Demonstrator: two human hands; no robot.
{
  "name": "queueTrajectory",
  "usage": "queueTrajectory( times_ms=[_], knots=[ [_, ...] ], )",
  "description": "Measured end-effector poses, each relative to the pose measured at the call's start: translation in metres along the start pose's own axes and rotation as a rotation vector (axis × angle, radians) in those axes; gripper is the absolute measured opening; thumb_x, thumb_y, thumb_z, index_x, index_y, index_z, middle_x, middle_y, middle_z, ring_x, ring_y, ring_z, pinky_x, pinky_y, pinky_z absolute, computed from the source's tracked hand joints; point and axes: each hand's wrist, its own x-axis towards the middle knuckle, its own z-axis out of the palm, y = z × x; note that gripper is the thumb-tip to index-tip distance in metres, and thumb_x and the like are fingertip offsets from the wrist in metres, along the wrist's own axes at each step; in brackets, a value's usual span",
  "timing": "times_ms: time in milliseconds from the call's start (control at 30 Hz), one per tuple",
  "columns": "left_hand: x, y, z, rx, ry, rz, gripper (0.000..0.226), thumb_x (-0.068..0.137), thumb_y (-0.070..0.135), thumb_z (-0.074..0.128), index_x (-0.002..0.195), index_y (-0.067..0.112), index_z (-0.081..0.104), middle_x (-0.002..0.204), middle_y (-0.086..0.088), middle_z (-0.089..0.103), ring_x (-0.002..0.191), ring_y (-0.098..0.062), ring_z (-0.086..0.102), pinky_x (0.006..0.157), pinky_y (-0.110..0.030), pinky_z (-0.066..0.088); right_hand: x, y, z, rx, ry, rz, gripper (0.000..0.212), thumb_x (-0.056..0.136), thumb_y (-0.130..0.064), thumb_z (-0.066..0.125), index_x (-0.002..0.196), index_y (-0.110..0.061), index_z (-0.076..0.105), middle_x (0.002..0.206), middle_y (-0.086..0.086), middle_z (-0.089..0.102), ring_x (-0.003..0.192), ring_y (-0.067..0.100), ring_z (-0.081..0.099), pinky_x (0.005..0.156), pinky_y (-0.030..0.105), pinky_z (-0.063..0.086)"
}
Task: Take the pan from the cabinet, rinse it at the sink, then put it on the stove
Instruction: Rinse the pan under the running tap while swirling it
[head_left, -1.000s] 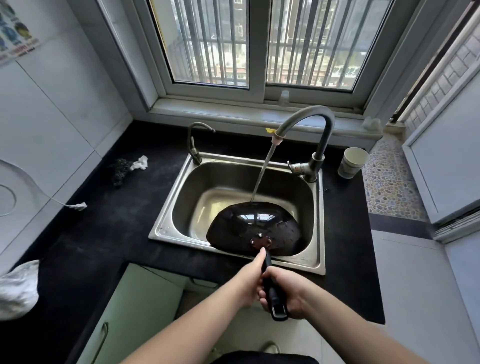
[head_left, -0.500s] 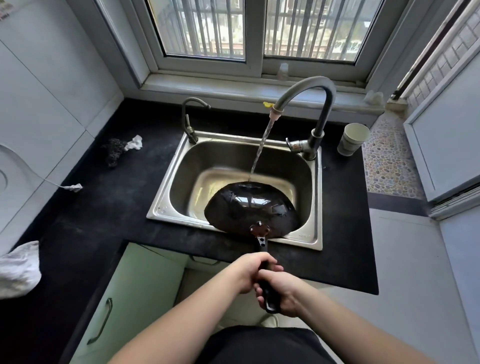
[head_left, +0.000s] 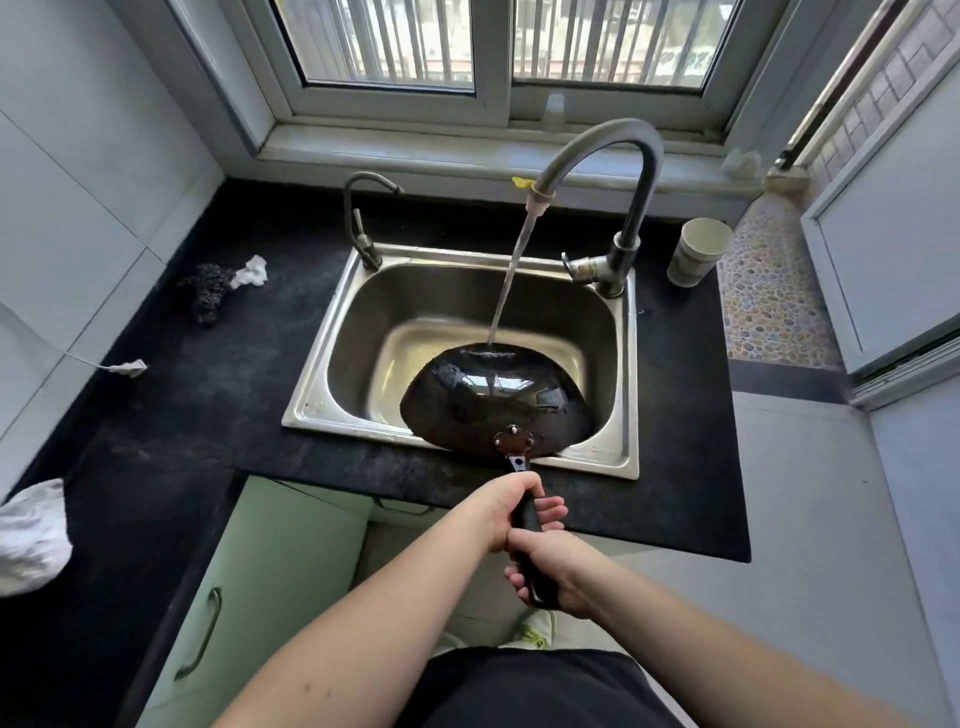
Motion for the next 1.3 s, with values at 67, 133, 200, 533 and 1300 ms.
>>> queueTrajectory(
  times_ms=[67, 133, 200, 533, 1300],
  knots=[
    [0.001, 0.000, 0.001, -0.005, 0.001, 0.005, 0.021, 0.090, 0.009, 0.049, 0.070, 0.004, 0.055, 0.058, -0.008, 0.066, 0.045, -0.015, 0.064, 0.050, -0.026, 0.056, 0.001, 0.001, -0.001, -0.044, 0.012, -0.024, 0.014, 0.090, -0.009, 0.051, 0.076, -0.010, 0.049, 0.052, 0.003, 0.047, 0.032, 0.008, 0.043, 0.038, 0.017, 0.037],
    [0.001, 0.000, 0.003, -0.020, 0.023, 0.026, 0.028, 0.091, 0.013, 0.055, 0.063, 0.010, 0.049, 0.046, -0.001, 0.057, 0.036, -0.010, 0.054, 0.047, -0.024, 0.052, 0.002, 0.003, -0.001, -0.051, 0.037, -0.049, 0.016, 0.089, -0.005, 0.051, 0.074, -0.011, 0.048, 0.051, 0.002, 0.044, 0.031, 0.008, 0.039, 0.038, 0.016, 0.035],
    [-0.001, -0.001, 0.003, -0.012, 0.031, 0.039, 0.034, 0.090, 0.012, 0.055, 0.059, 0.014, 0.043, 0.038, 0.005, 0.042, 0.030, -0.007, 0.040, 0.043, -0.022, 0.043, 0.001, 0.005, 0.001, -0.028, 0.051, -0.075, 0.014, 0.086, -0.003, 0.051, 0.075, -0.011, 0.047, 0.051, 0.002, 0.043, 0.031, 0.008, 0.038, 0.037, 0.015, 0.034],
    [-0.003, 0.007, -0.017, 0.064, -0.022, 0.003, 0.034, 0.090, 0.009, 0.045, 0.060, 0.018, 0.032, 0.037, 0.007, 0.026, 0.029, -0.009, 0.023, 0.044, -0.023, 0.032, 0.006, 0.015, 0.026, 0.053, 0.145, -0.176, 0.006, 0.079, -0.004, 0.055, 0.075, -0.007, 0.053, 0.045, 0.002, 0.049, 0.034, 0.012, 0.042, 0.038, 0.019, 0.036],
    [-0.002, 0.059, -0.085, 0.269, -0.104, 0.093, 0.034, 0.089, 0.009, 0.048, 0.058, 0.017, 0.037, 0.043, 0.002, 0.032, 0.035, -0.012, 0.032, 0.048, -0.025, 0.042, 0.028, -0.008, 0.112, 0.045, 0.354, -0.385, 0.017, 0.084, -0.016, 0.060, 0.071, -0.007, 0.053, 0.050, 0.010, 0.055, 0.034, 0.021, 0.050, 0.037, 0.019, 0.033]
  ],
)
